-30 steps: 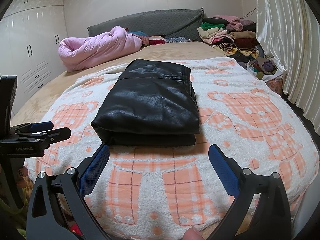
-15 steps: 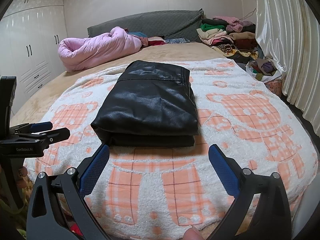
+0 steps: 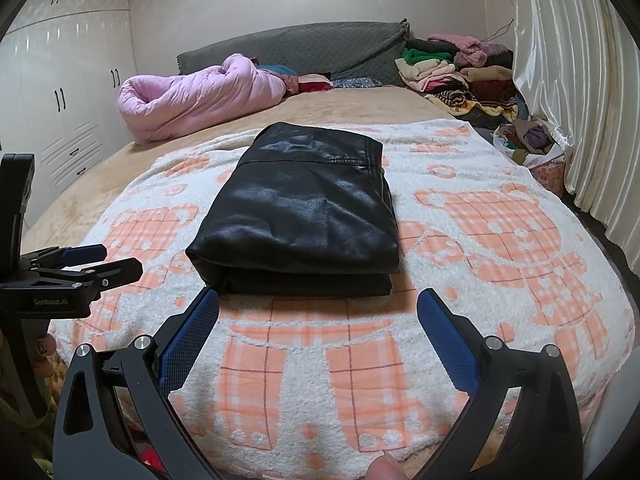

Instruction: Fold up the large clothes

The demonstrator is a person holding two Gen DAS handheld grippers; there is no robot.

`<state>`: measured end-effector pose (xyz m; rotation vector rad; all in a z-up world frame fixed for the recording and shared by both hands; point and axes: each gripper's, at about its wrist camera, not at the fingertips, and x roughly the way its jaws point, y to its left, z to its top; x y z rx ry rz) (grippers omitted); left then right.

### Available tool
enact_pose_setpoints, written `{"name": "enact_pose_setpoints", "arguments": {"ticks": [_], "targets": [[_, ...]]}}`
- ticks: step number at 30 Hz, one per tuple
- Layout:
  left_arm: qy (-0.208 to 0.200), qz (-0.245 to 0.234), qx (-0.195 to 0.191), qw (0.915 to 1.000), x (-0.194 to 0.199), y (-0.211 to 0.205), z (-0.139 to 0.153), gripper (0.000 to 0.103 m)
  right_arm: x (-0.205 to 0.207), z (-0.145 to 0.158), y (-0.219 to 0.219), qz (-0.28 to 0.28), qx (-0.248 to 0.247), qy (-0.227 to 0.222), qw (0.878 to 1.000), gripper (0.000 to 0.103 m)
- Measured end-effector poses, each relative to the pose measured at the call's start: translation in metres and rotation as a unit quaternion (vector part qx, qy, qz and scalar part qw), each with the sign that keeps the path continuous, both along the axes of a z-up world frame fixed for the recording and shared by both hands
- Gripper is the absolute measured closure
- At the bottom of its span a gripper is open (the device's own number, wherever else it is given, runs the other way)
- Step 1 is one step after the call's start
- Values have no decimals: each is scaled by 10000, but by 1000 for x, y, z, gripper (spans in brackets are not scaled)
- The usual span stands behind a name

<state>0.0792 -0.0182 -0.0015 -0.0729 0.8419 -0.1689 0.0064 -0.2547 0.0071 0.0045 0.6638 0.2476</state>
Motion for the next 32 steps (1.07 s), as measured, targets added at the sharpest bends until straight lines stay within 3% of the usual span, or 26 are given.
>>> {"name": "enact_pose_setpoints", "arguments": {"ticks": [14,19,23,26,29,30,32], "targets": [[13,85,133,9999,-2,-3,-1,9,0,2,0,-30,-22,5,10000,4],[224,197,89,9995,3,2,-10,9,-3,4,-7,-138,-38,-24,9999,4],[278,358,39,9990,9,15,-13,9,-5,7,-33,-504,-27,-117,9987,4],[407,652,-36,9970,25,44,-17,9,-5,6,-82,-1206,-111,-180,9925,4],[564,1125,209,9918,53,95,-24,9,-7,-6,-176,-2449,-231,-146,9692,4],[613,1318,285,9890,60,116,-27,9,-8,-13,-213,-2960,-401,-49,9543,4],[643,1822,511,9798,76,175,-33,9,-14,-33,-302,-4162,-847,244,9050,4]]}}
